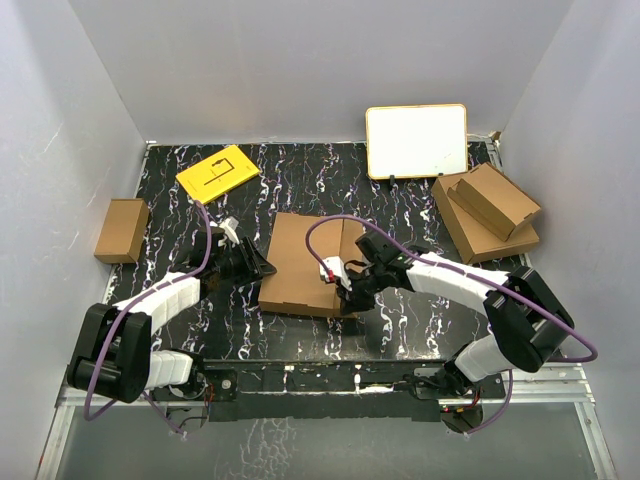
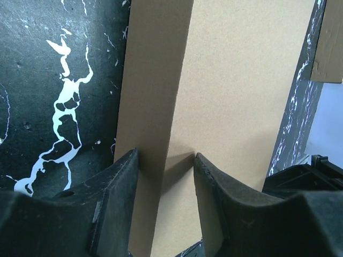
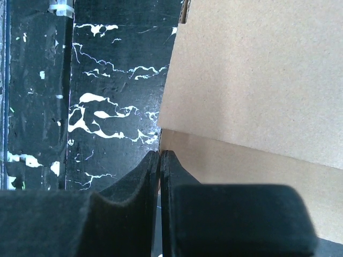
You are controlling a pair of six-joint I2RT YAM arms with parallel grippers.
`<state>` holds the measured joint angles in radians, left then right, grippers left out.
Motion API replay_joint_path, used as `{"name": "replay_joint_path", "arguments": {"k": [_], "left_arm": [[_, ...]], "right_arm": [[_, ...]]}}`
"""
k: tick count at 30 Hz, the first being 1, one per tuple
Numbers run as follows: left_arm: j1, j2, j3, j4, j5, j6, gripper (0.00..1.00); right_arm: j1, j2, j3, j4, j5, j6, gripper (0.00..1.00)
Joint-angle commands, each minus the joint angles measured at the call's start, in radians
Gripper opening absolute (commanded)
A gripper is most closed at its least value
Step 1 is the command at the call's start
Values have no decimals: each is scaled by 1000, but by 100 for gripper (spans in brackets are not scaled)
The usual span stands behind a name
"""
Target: Fold the paper box
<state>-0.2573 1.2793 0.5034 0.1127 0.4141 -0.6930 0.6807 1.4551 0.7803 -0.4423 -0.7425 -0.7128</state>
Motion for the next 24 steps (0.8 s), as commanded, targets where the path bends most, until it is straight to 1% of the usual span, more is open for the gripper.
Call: {"name": "replay_joint_path", "arguments": {"k": [1,7,13,19,24], "left_arm": [[-3,12,-3,-63,-17,3,41],[-3,19,-5,-53,-15,-7,41],[-3,19,-1,-51,-14,-13,41],[-3,8,16,-80,-26,1,42],[-3,-8,37,-112,-40,17,46]], "right_arm": [[16,-15,79,86,-52,37,9],[37,21,141,83,-24,95,10],[47,25,136,109,-42,122,11],[40,17,126,69,-7,75,21],[-22,-18,112,19,-42,10,29]]}}
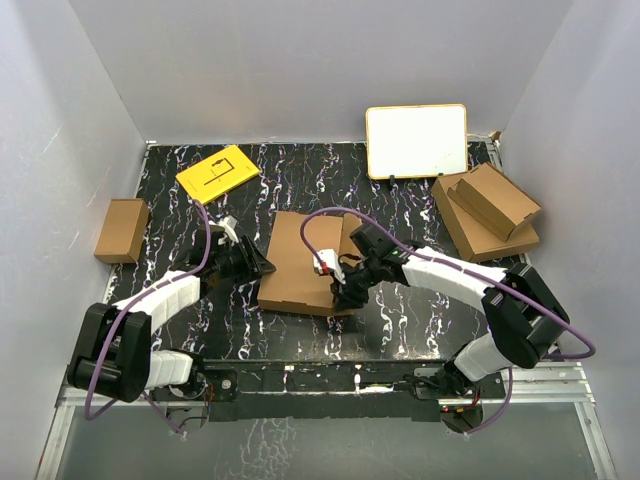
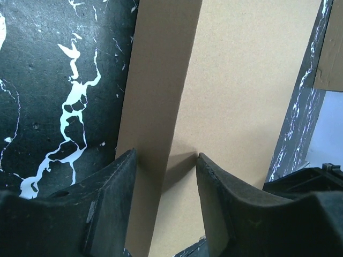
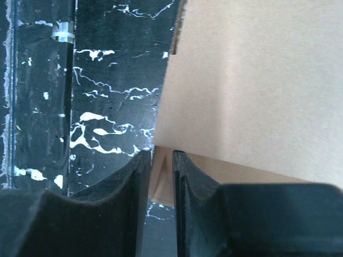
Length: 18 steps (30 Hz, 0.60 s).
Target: Fold the paper box
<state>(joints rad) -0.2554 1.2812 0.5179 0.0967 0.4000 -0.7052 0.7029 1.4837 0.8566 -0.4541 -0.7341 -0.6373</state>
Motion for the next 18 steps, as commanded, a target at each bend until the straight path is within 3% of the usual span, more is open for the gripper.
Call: {"name": "replay_joint_path", "arguments": {"k": [1,5,11,14,18], "left_arm": [[-5,-14,26,-99,-30,31,47],[-1,-30,39,-122,-41,41,52],[2,-77,80,-165,-56,53,64],[4,-114,97,-193,-69,70,69],[5,-140,96,-192,-52,86,69]], "right_arm": [[-61,-54,38,18,-67,-79,30],[-132,-91,47,-56,-157,-146,36],[-242,-146,-9,-26,-194,-209,37],[-299,-152,-45,13,-129,-215,33],[-334,-155,-63,-45,-54,-304,16]]}}
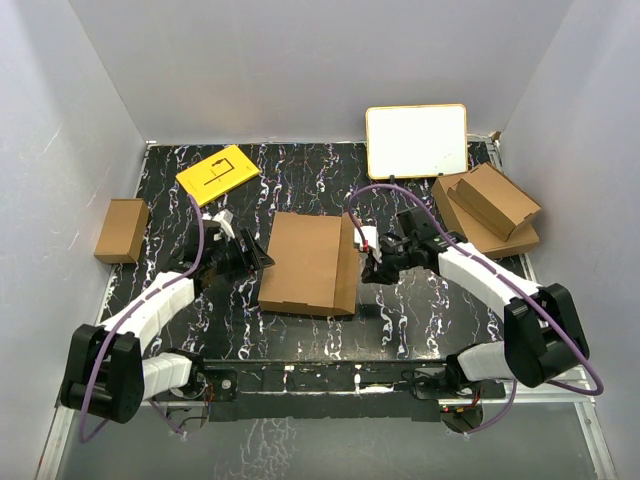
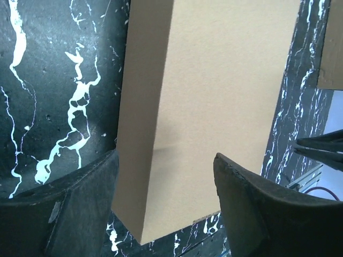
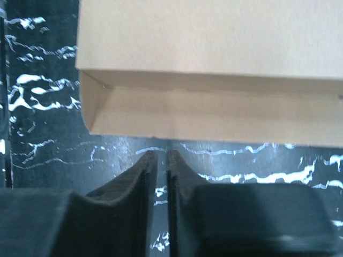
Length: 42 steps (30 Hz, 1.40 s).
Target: Fold the paper box
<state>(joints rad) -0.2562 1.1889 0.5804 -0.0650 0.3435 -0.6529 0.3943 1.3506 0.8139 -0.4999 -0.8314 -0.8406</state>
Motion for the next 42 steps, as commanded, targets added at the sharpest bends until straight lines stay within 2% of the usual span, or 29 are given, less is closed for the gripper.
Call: {"name": "replay_joint_path", "arguments": {"k": [1,3,5,9,13,17,23,42], "left_arm": [[6,-48,29,-25,13,37,69],[5,-40,21,-6,34,38,68],[5,-27,14,15,51,39,68],[6,3,12,35,74,41,68],[5,32,10,43,87,44,68],[5,40,3,62,92,39,68],[5,61,-6,83,106,31,68],[3,127,-36,164,161,-2,60]], "right_arm": [[-25,-25,-32,-17,33,-132,13],[-25,-33,-64,-75,-32,-260,8],[-21,-40,-99,-115,-80,-367,8],[15,-31,-121,-105,-48,-428,8],[69,-3,-133,-69,4,-409,8],[133,18,-154,40,66,-302,8],[192,66,-141,79,117,-232,8],[223,-38,-149,252,-9,-34,8]]}}
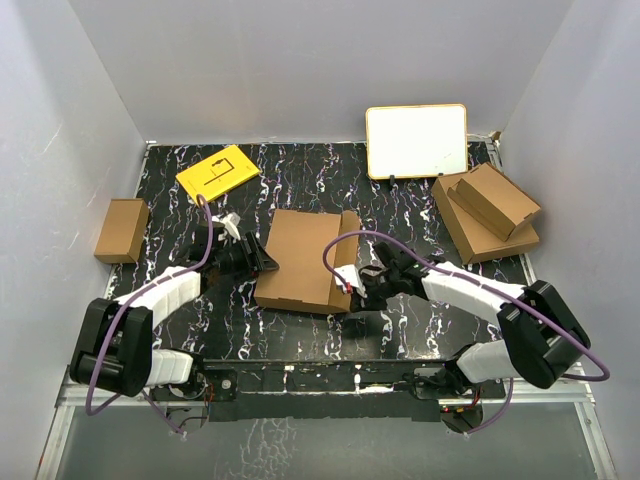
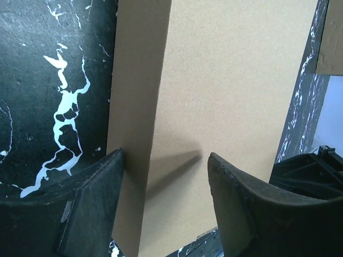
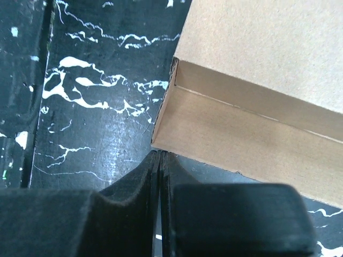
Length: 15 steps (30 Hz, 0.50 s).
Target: Fold the paper box
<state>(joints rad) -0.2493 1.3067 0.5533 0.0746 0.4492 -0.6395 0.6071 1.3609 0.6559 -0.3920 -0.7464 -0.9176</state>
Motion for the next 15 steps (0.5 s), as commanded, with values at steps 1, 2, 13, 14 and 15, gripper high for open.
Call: {"name": "replay_joint_path", "arguments": {"k": [1,2,13,14,15], "left_arm": [[-4,13,-9,28,57,-16,60],[-4,14,-10,30,58,-17,60],[-8,27,-5,40,65,-17,60],[-8,30,-2,38,66,-15,60],[-8,32,1,38,66,-12,60]], "right_arm": [[11,-45,8,146,-102,47,8],[14,-42,8,148,-106,48,8],[29,-30,14,180,-126,88,8],[28,-30,15,179,-134,87,8],[28,-29,16,178,-144,84,9]]}}
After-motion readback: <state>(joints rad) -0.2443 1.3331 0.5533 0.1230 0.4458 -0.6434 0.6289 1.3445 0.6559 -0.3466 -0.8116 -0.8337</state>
